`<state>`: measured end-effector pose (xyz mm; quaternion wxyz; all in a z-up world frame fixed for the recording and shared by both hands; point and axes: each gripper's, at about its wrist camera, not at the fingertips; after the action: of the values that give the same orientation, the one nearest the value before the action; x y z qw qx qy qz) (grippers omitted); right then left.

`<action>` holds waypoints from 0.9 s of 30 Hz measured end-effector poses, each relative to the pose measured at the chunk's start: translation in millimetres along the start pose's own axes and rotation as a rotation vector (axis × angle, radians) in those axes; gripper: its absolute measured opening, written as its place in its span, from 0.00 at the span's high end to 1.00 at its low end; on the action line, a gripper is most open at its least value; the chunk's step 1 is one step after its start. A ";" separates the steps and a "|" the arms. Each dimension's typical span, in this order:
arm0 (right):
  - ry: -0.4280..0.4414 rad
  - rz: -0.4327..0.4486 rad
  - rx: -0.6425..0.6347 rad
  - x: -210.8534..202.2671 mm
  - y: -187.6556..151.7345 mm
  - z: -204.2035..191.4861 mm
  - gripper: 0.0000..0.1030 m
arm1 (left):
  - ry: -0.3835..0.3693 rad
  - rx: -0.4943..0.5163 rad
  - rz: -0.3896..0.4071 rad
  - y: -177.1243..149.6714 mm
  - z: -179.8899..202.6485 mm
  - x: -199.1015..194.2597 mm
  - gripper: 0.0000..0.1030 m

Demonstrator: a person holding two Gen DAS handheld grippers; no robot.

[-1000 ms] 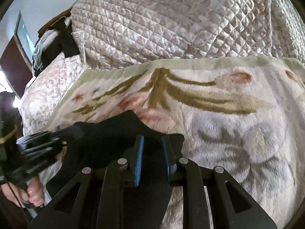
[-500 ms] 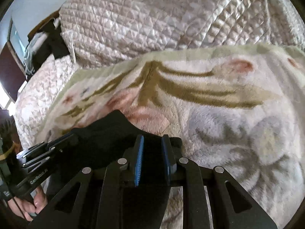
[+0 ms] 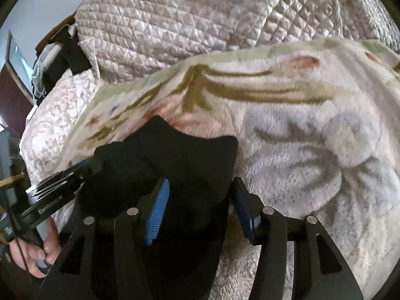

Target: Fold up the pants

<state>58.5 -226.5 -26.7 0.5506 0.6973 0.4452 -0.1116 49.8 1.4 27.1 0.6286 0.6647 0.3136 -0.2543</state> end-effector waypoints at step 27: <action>0.084 0.051 -0.025 -57.8 -41.4 -21.9 0.57 | -0.129 -0.138 0.023 -53.1 -44.3 -58.1 0.55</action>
<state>-13.0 -236.4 -8.9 0.5427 0.7057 0.4511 -0.0628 -30.9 40.6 37.3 0.6947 0.6055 0.2815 -0.2673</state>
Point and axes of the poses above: each gripper's, at about its wrist camera, not at the fingertips, and x roughly the way its jaws point, z to its right, y to its top, and after that the axes turned 13 degrees about y, right-handed
